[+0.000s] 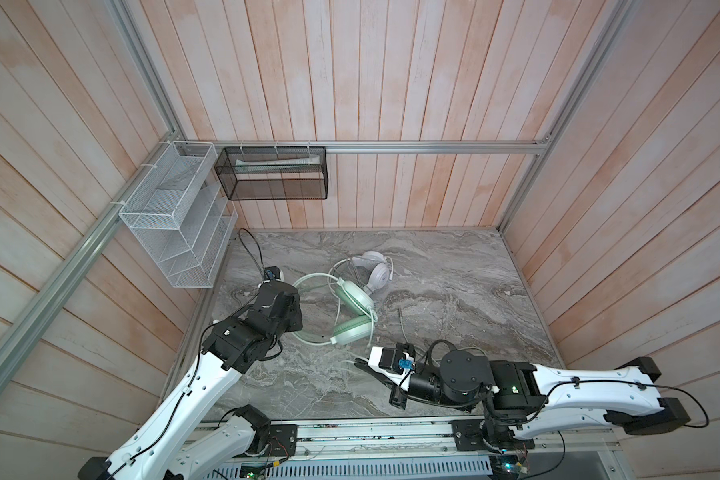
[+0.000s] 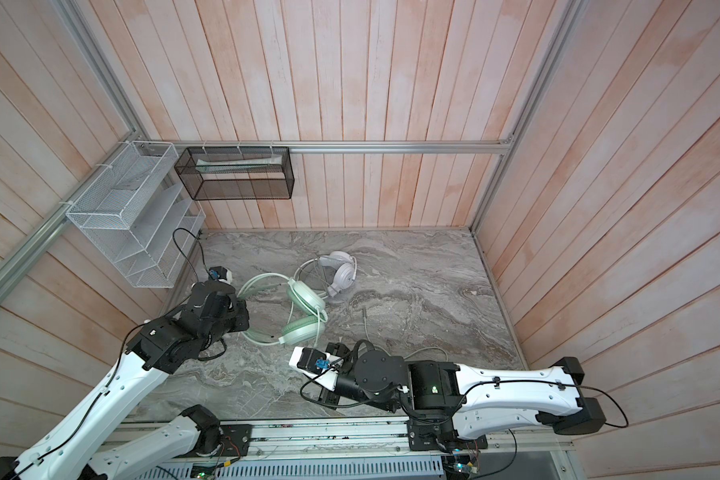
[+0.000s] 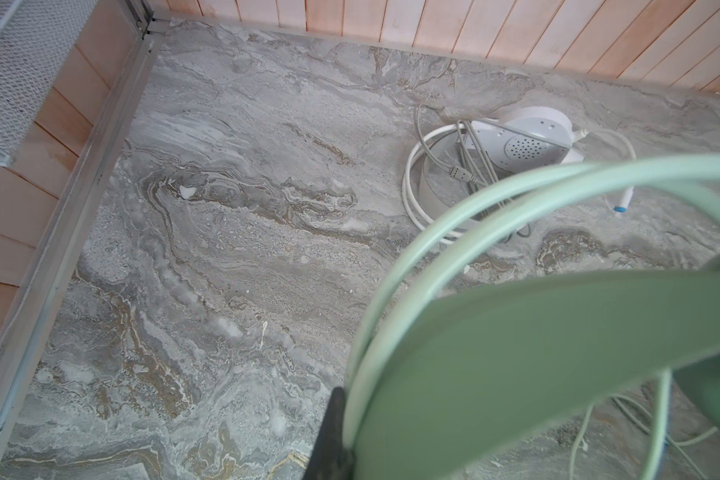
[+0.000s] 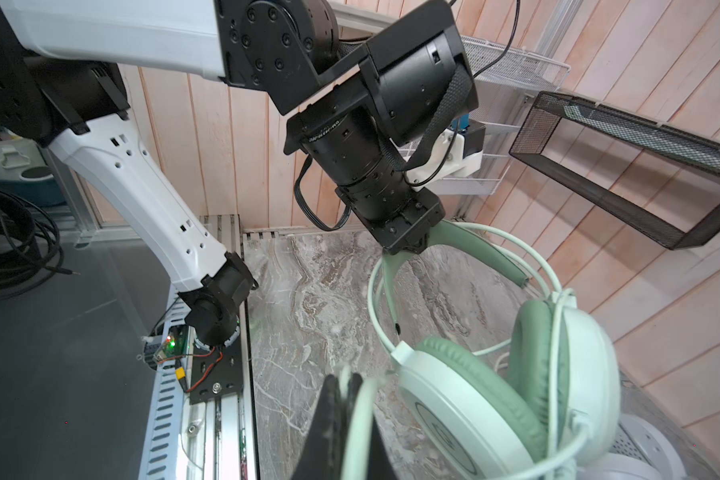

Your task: Wrap the headphones

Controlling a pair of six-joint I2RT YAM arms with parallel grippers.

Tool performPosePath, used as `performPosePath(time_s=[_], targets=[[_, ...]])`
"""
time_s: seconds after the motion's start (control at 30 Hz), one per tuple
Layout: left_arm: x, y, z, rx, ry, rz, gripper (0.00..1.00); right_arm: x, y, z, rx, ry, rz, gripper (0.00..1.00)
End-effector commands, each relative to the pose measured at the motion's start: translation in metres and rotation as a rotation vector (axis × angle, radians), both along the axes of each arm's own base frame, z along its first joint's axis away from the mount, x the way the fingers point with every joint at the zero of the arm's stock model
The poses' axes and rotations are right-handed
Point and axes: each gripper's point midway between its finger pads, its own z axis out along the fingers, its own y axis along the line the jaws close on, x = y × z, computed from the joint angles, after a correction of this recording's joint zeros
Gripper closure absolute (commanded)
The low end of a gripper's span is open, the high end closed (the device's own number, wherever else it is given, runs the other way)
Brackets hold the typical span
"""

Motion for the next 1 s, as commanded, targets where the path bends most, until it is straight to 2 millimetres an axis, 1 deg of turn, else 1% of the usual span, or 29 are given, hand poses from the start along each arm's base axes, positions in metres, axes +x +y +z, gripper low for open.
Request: performPosePath(time_s=[0.0,0.07,0.17,0.23,0.37,0.5,0.57,0.6,0.67,0.8,0.93,0.97], targets=[[0.008,-0.001,0.009,-0.031,-0.065,0.014,1.00,0.003,-0.002,0.006,-0.046,-0.050,-0.009,1.00],[0.008,0.000,0.007,-0.026,-0.061,0.018,1.00,-0.001,0.002,0.004,-0.056,-0.046,0.014,1.00],[0.007,-0.002,0.008,-0.029,-0.057,0.009,1.00,-0.010,0.012,-0.012,-0.109,-0.033,0.069,1.00],[0.008,-0.002,0.010,-0.031,-0.057,0.008,1.00,-0.015,0.020,-0.027,-0.170,-0.018,0.097,1.00],[0.009,-0.002,0.013,-0.025,-0.059,0.006,1.00,-0.023,0.031,-0.056,-0.260,0.010,0.139,1.00],[0.008,-0.002,0.016,-0.030,-0.069,0.005,1.00,-0.022,0.036,-0.083,-0.317,0.032,0.139,1.00],[0.008,-0.003,0.015,-0.031,-0.067,0.002,1.00,-0.018,0.038,-0.089,-0.330,0.034,0.124,1.00],[0.008,-0.003,0.015,-0.031,-0.065,0.002,1.00,-0.018,0.038,-0.089,-0.331,0.034,0.122,1.00],[0.007,-0.003,0.013,-0.029,-0.058,-0.002,1.00,-0.017,0.040,-0.080,-0.314,0.025,0.115,1.00],[0.006,-0.003,0.011,-0.028,-0.056,-0.003,1.00,-0.017,0.040,-0.051,-0.271,-0.002,0.127,1.00],[0.005,-0.001,0.007,-0.017,-0.050,-0.001,1.00,-0.013,0.036,-0.032,-0.297,-0.043,0.119,1.00],[0.004,0.000,0.007,-0.014,-0.049,0.000,1.00,-0.012,0.035,-0.024,-0.296,-0.054,0.112,1.00]])
